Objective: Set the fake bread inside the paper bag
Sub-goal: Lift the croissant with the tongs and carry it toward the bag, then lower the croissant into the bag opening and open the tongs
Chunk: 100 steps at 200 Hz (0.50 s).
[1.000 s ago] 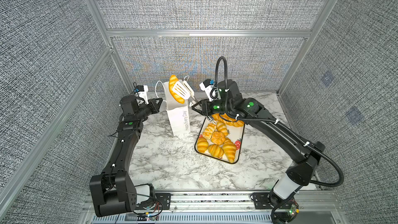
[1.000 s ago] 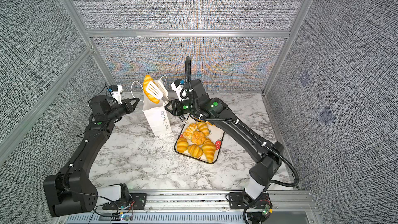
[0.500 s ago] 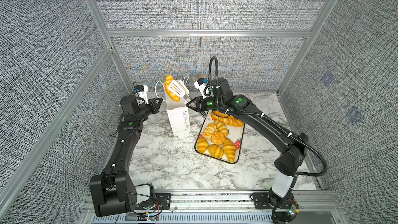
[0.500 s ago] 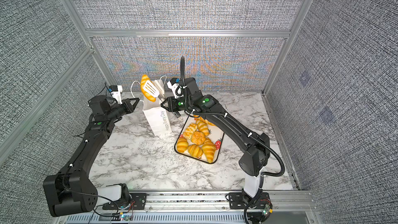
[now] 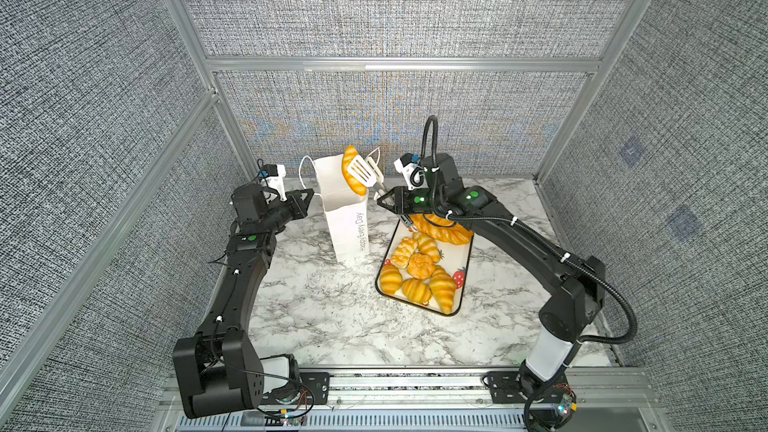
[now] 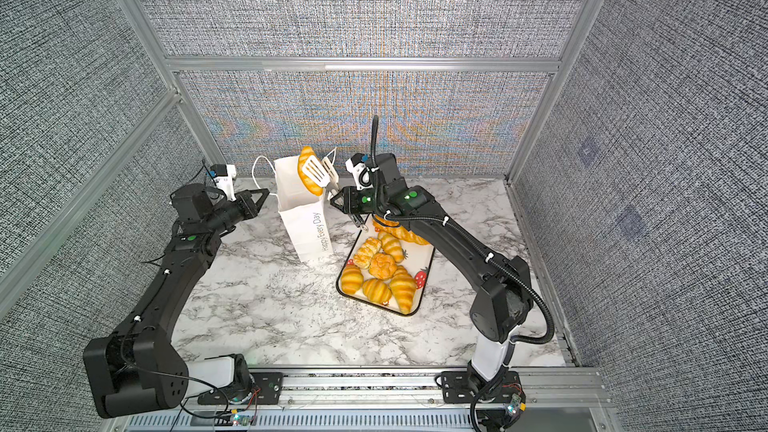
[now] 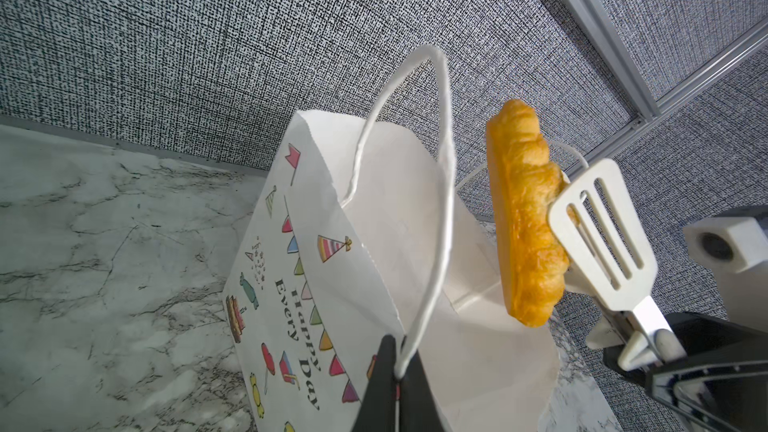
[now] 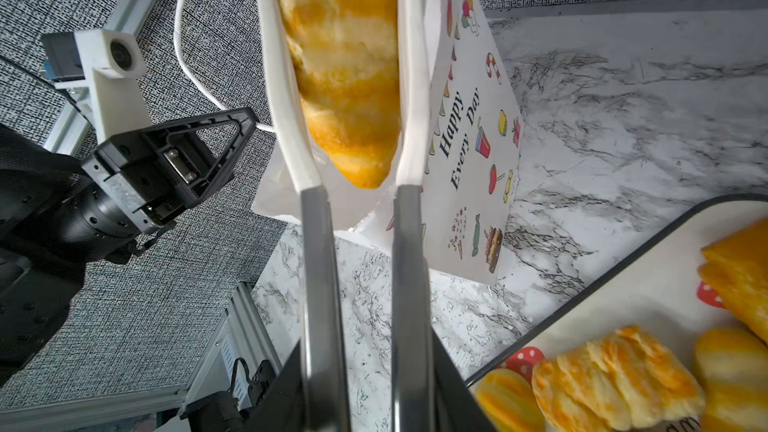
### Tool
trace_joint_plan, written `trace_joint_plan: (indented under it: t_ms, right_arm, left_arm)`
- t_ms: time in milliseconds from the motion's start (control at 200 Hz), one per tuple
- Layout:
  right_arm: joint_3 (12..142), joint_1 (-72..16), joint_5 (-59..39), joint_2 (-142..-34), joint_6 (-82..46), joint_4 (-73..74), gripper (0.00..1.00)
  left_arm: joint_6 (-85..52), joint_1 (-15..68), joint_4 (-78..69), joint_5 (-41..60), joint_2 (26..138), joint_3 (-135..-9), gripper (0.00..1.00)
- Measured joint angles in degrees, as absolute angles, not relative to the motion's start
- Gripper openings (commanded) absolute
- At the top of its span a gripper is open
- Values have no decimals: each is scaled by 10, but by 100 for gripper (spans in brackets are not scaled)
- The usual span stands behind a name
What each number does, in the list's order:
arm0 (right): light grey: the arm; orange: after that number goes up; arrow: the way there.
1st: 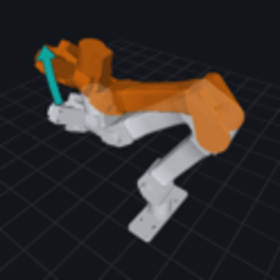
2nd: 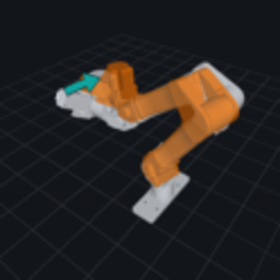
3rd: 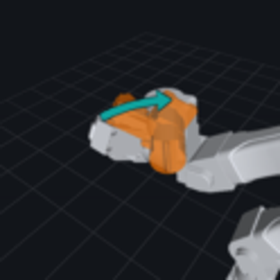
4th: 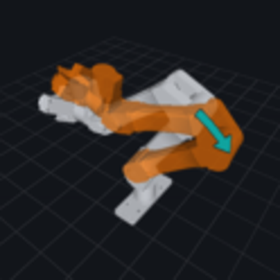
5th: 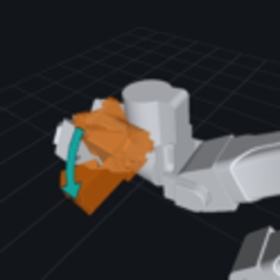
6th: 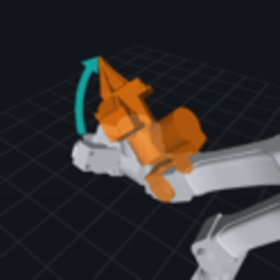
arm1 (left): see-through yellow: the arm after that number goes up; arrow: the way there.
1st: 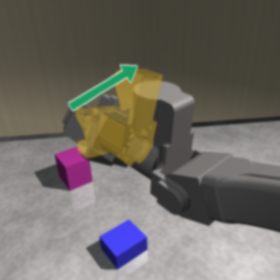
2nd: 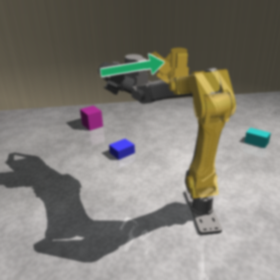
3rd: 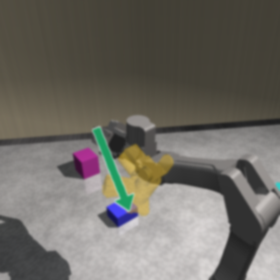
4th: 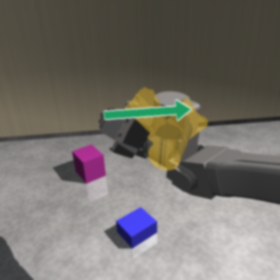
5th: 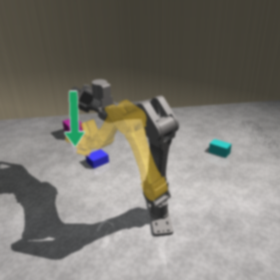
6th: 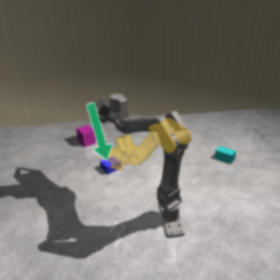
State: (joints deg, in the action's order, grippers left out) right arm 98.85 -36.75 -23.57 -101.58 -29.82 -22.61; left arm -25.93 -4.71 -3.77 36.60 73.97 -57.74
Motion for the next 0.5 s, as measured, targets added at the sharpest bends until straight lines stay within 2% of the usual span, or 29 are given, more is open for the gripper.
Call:
trace_joint_plan:
  t_ms: [380,500]
  right_arm:
    - [998,-375,-267,-1037,-302,-209,36]
    - [1007,-375,-268,-1040,-302,-213,41]
  left_arm:
    - [-259,-48,-38,367,740,-577,0]
    - [-259,-49,-38,371,741,-577,0]
